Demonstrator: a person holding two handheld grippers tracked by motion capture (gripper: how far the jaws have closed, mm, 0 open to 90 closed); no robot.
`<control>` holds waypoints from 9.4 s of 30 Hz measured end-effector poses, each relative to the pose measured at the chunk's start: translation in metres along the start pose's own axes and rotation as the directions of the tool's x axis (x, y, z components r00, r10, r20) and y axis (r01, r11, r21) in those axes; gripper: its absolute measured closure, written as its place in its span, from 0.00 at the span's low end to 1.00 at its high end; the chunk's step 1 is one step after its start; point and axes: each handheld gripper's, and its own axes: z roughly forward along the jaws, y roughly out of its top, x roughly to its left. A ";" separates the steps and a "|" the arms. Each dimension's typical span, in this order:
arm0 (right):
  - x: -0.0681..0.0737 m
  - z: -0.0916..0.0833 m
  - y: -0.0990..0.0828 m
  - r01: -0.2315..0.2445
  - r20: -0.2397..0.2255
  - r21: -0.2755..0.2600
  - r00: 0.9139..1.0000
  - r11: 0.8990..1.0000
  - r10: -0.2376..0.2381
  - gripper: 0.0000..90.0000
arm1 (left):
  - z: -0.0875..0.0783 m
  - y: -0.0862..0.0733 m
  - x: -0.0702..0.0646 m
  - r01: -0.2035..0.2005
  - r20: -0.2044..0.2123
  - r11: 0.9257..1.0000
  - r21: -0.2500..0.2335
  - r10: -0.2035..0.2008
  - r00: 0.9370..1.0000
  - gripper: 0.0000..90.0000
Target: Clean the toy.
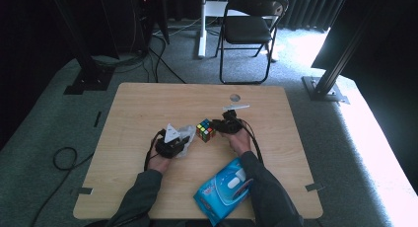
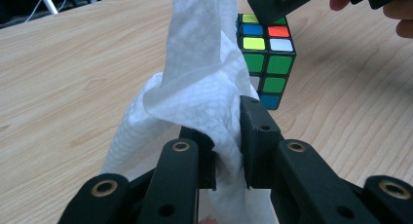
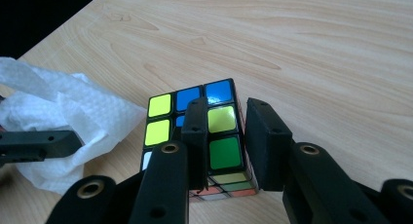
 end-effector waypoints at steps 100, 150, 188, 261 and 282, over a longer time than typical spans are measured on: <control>-0.005 -0.014 0.004 -0.123 -0.013 -0.036 0.992 0.992 0.123 0.67 | 0.032 0.015 -0.019 -0.078 0.038 0.994 0.073 0.075 0.996 0.84; 0.003 0.010 0.011 -0.076 0.007 0.048 0.997 0.996 0.076 0.76 | 0.031 0.016 -0.016 -0.068 0.030 0.995 0.067 0.066 0.997 0.84; -0.019 -0.026 0.009 -0.016 0.047 -0.042 0.999 0.999 0.018 0.47 | 0.030 0.015 -0.016 -0.062 0.031 0.996 0.064 0.060 0.998 0.83; -0.008 0.022 0.006 0.342 0.099 0.103 0.931 0.934 -0.352 0.38 | 0.019 0.018 -0.008 -0.056 0.016 0.997 0.057 0.056 0.998 0.82; 0.014 0.004 -0.003 0.396 0.018 0.049 0.918 0.917 -0.397 0.38 | 0.013 0.023 -0.003 -0.052 -0.001 0.998 0.034 0.052 0.999 0.82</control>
